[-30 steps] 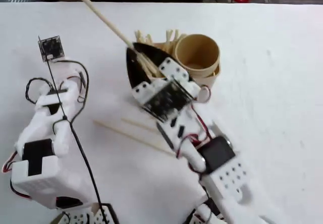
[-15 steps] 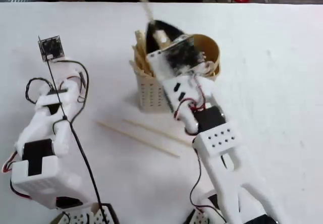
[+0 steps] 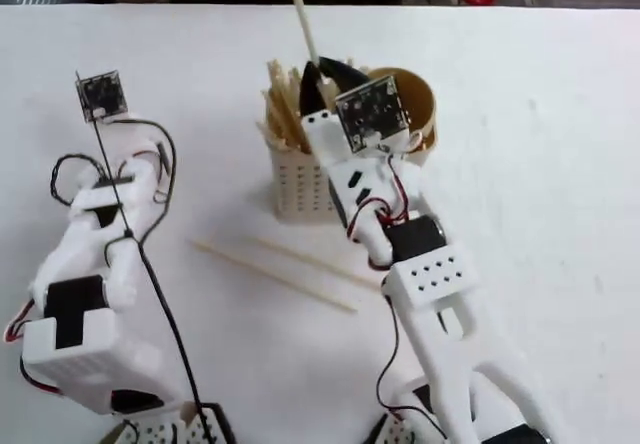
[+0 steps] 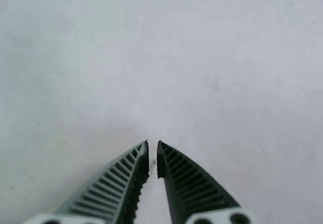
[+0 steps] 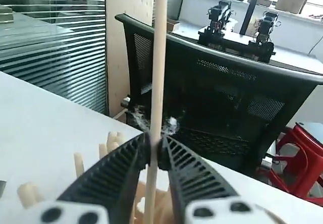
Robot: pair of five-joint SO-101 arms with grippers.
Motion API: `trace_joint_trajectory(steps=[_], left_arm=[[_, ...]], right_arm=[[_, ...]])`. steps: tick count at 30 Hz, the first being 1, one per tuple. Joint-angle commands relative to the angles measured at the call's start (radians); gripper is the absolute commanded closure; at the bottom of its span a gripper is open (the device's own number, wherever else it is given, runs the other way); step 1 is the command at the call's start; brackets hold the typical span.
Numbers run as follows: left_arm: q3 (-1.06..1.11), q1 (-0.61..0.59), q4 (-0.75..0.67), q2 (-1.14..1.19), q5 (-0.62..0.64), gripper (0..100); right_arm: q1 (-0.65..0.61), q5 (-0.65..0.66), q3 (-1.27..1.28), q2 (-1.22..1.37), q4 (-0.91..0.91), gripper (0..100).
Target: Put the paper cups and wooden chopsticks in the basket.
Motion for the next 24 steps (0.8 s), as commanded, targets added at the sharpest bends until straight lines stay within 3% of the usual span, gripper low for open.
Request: trace_joint_trajectory(steps=[1, 5, 16, 18, 24], left_arm=[[-0.044, 0.013, -0.02, -0.004, -0.012, 95], [-0.044, 0.013, -0.02, -0.004, -0.012, 95], [-0.044, 0.013, -0.02, -0.004, -0.012, 95], [-0.044, 0.013, -0.02, -0.004, -0.012, 95], [-0.046, 0.013, -0.021, -0.004, -0.012, 95]], right_arm=[[0.008, -0.011, -0.008, -0.007, -0.024, 97.3], [0.012, -0.012, -0.008, -0.007, -0.021, 92.1], [0.005, -0.003, -0.008, -0.012, -0.005, 94.7], [0.005, -0.003, -0.011, -0.047, 0.076, 98.5], [0.004, -0.002, -0.054, -0.326, 0.519, 97.1]])
